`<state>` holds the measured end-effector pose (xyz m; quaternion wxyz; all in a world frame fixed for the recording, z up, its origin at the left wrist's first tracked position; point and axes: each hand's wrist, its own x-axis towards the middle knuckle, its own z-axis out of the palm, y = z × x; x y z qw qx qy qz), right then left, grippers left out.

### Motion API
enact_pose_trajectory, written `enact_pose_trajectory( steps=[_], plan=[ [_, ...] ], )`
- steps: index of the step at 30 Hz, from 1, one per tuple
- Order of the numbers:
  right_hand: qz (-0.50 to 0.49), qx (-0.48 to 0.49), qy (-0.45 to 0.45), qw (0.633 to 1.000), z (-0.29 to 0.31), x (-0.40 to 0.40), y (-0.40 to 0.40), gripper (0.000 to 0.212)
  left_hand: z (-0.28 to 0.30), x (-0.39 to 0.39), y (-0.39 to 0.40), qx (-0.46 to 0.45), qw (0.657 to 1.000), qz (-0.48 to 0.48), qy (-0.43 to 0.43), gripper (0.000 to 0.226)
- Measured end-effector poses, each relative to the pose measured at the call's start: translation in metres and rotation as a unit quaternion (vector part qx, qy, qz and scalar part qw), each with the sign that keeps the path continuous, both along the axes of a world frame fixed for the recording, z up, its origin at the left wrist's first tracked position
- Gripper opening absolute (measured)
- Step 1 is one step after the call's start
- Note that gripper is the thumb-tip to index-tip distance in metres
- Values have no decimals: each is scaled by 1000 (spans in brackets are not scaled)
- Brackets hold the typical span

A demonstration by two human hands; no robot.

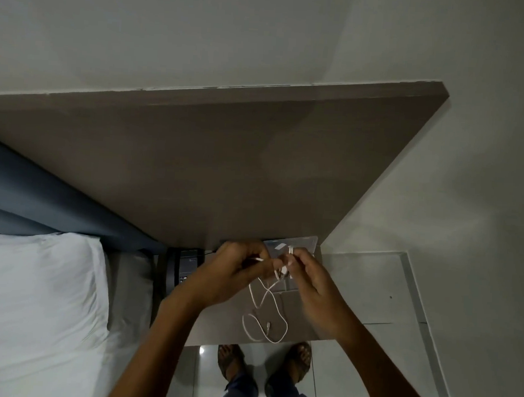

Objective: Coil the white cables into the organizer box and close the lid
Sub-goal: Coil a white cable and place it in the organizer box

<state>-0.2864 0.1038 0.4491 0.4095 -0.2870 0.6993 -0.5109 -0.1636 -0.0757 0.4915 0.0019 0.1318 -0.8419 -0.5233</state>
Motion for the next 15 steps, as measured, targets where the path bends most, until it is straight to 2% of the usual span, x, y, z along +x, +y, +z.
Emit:
enact_pose_trajectory(
  steps=[4,6,7,9,11,12,15],
  plan=[
    [72,32,-19,997,7,2,-6,27,5,-4,-8,-5,1000,1,5,24],
    [104,24,-84,991,11,4,-9,32,5,-4,-11,25,1000,10,14,24],
    [114,14,-154,981,14,4,-10,34,7,-4,-13,52,998,21,17,27],
    [102,-44,-351,930,16,6,-11,39,9,-4,-17,88,994,57,30,35],
    [62,-118,-514,847,19,10,-14,35,11,-4,-22,98,991,81,44,40],
    [40,-154,-562,812,22,13,-17,34,11,-4,-22,106,989,89,49,41],
    [-52,-265,-627,730,32,17,-26,42,11,-2,-16,105,989,95,45,52]
  ],
)
